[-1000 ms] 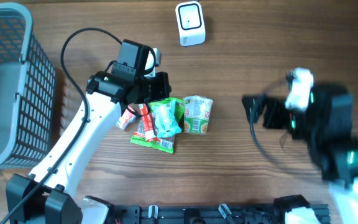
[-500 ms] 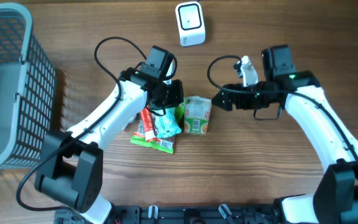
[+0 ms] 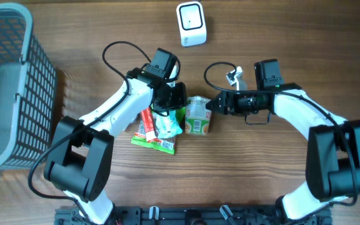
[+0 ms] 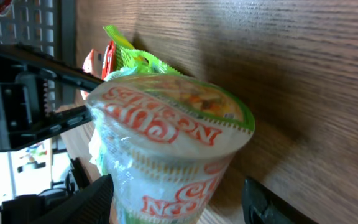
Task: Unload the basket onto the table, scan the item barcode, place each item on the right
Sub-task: 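Reach the right gripper to the noodle cup and grasp it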
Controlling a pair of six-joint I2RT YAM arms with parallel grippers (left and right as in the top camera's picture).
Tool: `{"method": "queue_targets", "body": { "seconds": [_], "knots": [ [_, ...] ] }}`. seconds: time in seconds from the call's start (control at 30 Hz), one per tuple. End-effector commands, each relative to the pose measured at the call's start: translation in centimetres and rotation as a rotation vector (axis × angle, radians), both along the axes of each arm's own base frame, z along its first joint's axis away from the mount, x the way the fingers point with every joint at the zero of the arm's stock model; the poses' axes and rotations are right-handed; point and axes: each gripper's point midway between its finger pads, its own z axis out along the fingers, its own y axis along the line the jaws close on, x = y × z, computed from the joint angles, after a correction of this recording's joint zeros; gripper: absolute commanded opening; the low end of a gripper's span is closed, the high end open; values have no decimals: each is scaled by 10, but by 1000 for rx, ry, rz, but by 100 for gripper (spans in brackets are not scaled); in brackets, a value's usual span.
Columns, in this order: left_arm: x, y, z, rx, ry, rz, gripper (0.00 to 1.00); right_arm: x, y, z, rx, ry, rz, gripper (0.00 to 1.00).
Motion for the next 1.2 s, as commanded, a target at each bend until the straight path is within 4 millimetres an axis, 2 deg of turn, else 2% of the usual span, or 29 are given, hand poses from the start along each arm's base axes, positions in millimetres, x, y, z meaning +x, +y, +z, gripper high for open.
{"method": "queue_targets", "body": {
  "seconds": [0.0, 0.17, 0.37, 0.5, 0.53, 0.63, 0.73, 0.87, 0.9, 0.93, 1.0, 1.1, 1.17],
  "knots": [
    [3, -5, 4, -16, -10, -2, 4, -10, 5, -13, 73, 44, 6, 65],
    [3, -5, 3, -15, -10, -2, 4, -12, 12, -19, 187, 0, -55, 68],
    [1, -4, 3, -10, 0, -2, 4, -14, 21, -27, 173, 12, -108, 81],
    [-2, -2, 1, 0, 7, -19, 18, -15, 30, -25, 178, -5, -90, 85],
    [-3, -2, 1, 0, 8, -19, 18, -15, 30, -24, 181, 2, -95, 85],
    [-3, -2, 1, 0, 8, -19, 14, -13, 30, -23, 184, -4, -97, 81],
    [-3, -2, 1, 0, 8, -19, 11, -7, 32, -16, 212, -15, -113, 80],
    [-3, -2, 1, 2, 12, -19, 10, -11, 40, -16, 212, -1, -102, 80],
    [-3, -2, 1, 2, 12, -19, 10, -10, 41, -19, 191, -9, -110, 87],
    [-3, -2, 1, 2, 12, -19, 10, -10, 43, -22, 172, -22, -108, 90],
    [-3, -2, 1, 2, 11, -19, 10, -12, 48, -24, 153, -50, -89, 90],
    [-3, -1, 1, 8, 9, -17, 9, -8, 49, -22, 154, -76, -91, 72],
    [-2, 3, -1, 28, 3, -15, 8, -5, 51, -17, 164, -107, -86, 69]
  ]
}}
